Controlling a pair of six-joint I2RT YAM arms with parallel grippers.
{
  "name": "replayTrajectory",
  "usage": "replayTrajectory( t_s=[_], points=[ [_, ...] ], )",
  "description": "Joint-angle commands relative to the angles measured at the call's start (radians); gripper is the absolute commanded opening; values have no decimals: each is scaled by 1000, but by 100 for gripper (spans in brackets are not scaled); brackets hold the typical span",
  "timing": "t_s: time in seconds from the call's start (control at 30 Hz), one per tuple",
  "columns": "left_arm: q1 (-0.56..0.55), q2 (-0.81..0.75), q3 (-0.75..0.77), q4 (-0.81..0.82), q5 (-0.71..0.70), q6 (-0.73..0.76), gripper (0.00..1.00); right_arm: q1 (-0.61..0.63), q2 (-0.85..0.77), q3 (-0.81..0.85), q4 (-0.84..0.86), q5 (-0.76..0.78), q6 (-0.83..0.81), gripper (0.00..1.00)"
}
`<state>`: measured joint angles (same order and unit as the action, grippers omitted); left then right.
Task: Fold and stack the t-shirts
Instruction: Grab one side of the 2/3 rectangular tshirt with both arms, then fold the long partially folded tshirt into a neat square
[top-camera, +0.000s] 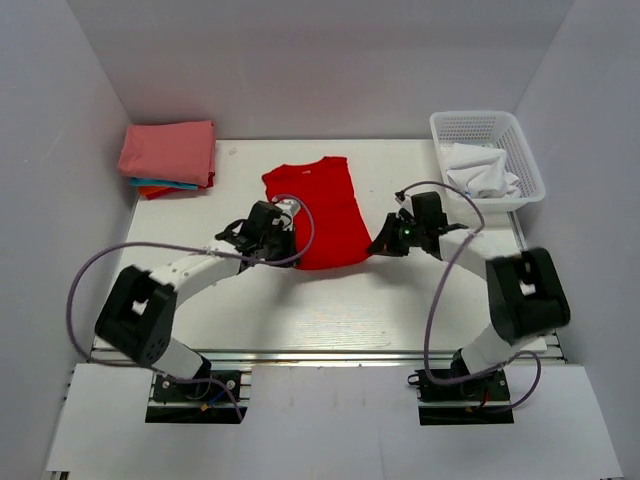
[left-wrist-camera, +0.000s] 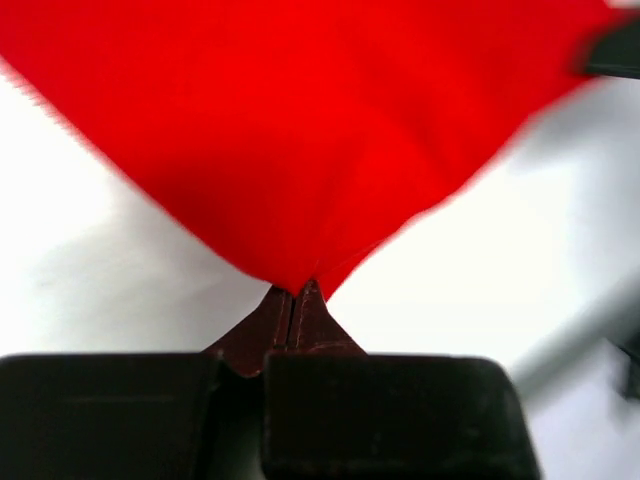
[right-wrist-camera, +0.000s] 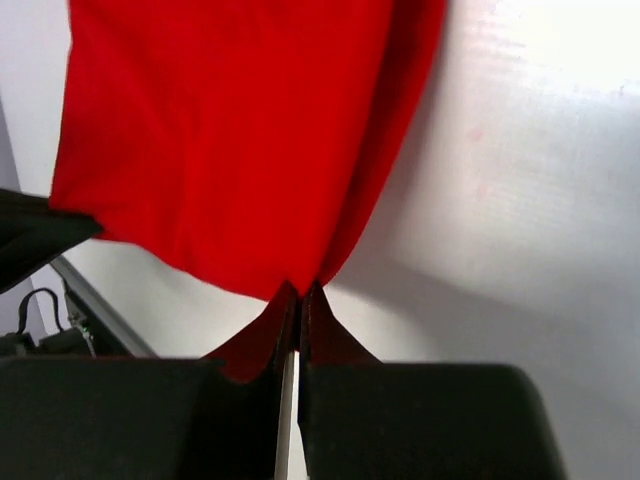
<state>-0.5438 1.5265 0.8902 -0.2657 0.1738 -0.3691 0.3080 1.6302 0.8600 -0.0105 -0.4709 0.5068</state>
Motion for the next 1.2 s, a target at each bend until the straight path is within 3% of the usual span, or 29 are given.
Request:
replayTrajectory(
  t_s=[0.0,0.2,0.43,0.77,1.17],
  points=[
    [-16,-176,-25,-30,243,15,0,2,-186,-56,-93,0,-19,0],
    [-16,-333,-36,-79,328,4,0,3,-444,-44,-248,-5,-77,0],
    [-16,-364,-5,-162,311,-34,0,0,-537,20,-304,0,-86,0],
    [-4,-393,55,-270,130,-82,0,3,-350,178,-296,-20,-76,0],
    [25,-168,265,-466,-118,-182,0,6,-60,464,-318,-11,-109,0]
  ],
)
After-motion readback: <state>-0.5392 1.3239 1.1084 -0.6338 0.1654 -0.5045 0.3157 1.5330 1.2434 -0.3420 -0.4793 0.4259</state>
